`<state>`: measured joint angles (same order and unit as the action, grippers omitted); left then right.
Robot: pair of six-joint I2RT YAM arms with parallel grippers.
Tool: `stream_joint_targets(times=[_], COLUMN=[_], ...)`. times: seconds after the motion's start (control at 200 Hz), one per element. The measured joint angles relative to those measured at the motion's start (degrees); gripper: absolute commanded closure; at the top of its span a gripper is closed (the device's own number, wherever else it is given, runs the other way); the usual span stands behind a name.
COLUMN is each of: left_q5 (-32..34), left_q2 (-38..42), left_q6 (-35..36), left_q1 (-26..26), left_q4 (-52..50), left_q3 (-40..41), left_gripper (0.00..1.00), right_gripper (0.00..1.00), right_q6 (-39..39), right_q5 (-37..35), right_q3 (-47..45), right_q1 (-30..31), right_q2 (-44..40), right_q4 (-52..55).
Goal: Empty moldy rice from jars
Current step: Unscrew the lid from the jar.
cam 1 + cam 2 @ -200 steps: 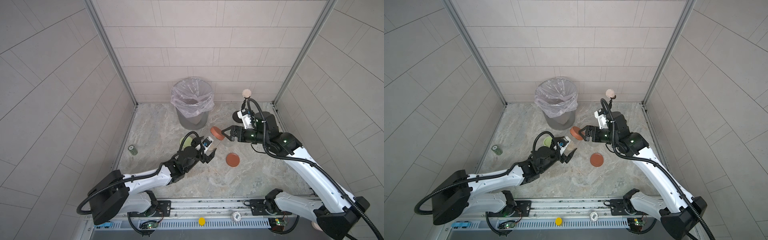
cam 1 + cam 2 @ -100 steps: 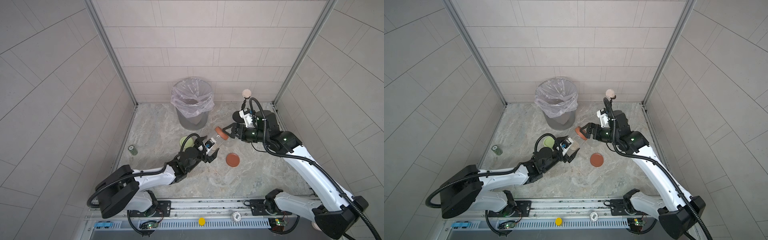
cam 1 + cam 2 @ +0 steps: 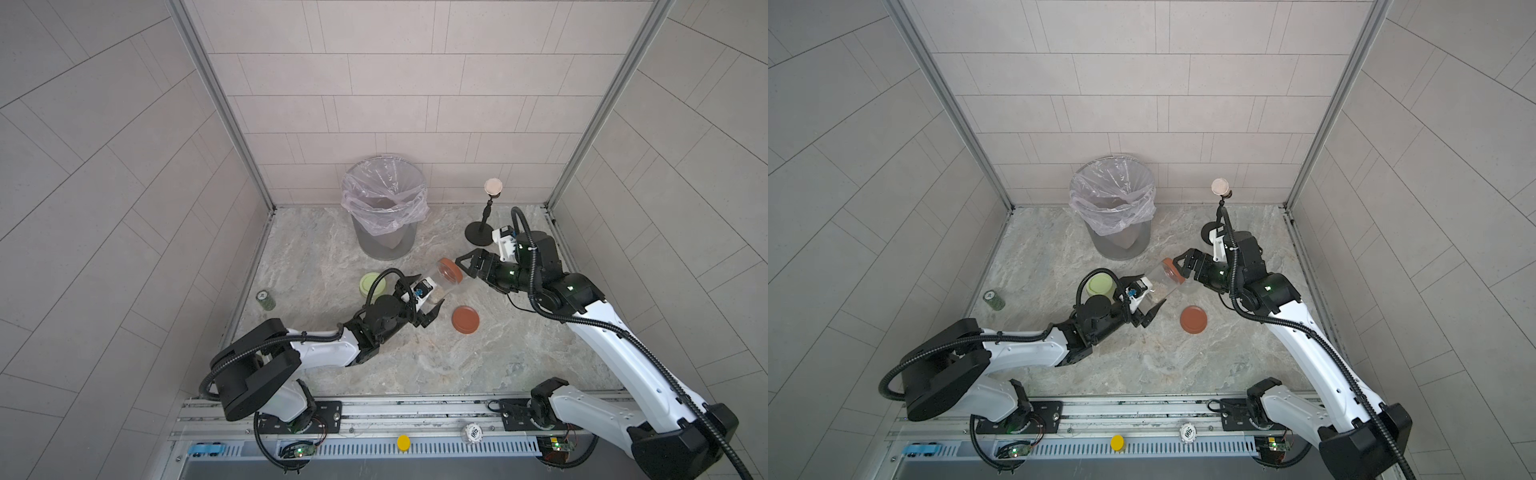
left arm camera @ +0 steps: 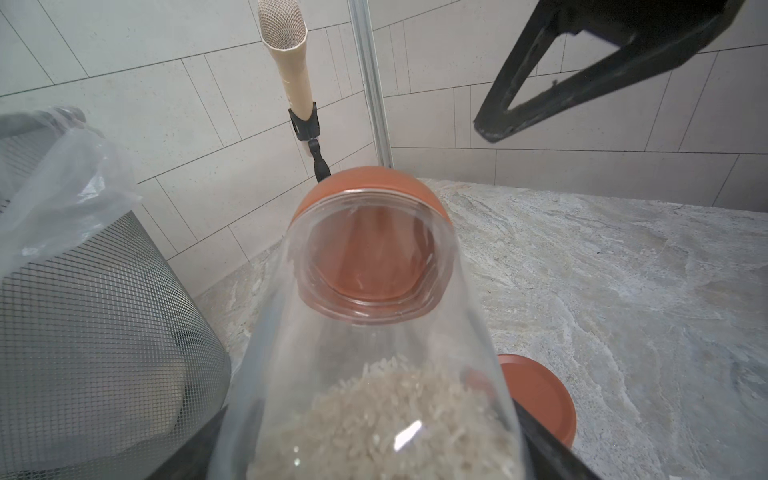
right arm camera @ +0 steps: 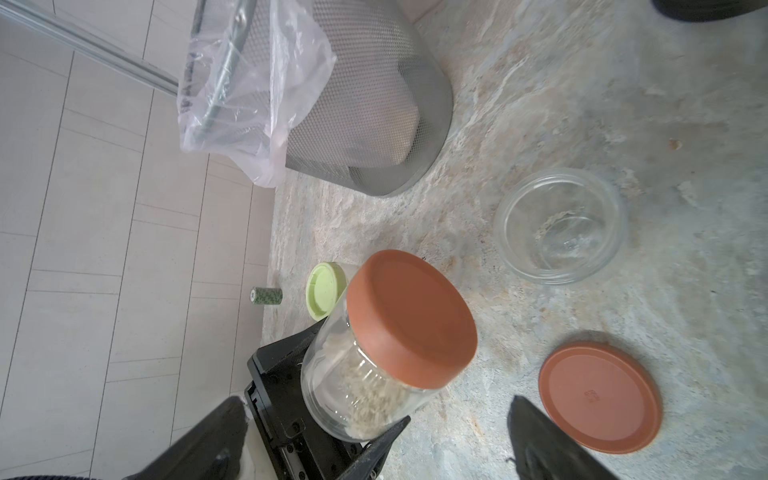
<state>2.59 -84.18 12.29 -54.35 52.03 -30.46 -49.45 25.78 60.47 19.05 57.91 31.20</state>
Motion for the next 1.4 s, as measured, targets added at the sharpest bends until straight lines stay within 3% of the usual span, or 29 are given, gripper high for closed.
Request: stream_joint_targets(times=[0.165,0.52,0.926,1.126,1.401], left_q5=[-0.87,-1.77,-2.43,-2.71,-3.17], left_q2=[-0.15,-0.52,-0.24,0.46,1.42], left_q6=[-0.68,-1.55,-2.36,-2.64,-3.74], left_q1=[0.00,0.00,0.00,0.00,0.00], left_q4=[0.09,0.37,0.52,0.61,1.25], left_q3=[-0.42,-1.16,-2.27,-2.36,-2.95], left_gripper=[1.00,1.00,1.00,1.00,1.00], right_gripper=[0.01,0.00,0.01,0.01,0.01], right_q6=[-1.62,-6.03,-20.63,-25.03,-30.93], right_q5=[-0.74,0.61,2.91,0.74,-3.78], right_q3=[-3.85,-10.34,-21.62,-23.26,-28.48], right_q1=[-1.38,-1.38,1.55,7.17,8.79], right_q2=[-5.03,-5.90,-10.97,-8.35,-8.70], right_q4=[-0.68,-1.64,-15.67,-23.45,-35.21])
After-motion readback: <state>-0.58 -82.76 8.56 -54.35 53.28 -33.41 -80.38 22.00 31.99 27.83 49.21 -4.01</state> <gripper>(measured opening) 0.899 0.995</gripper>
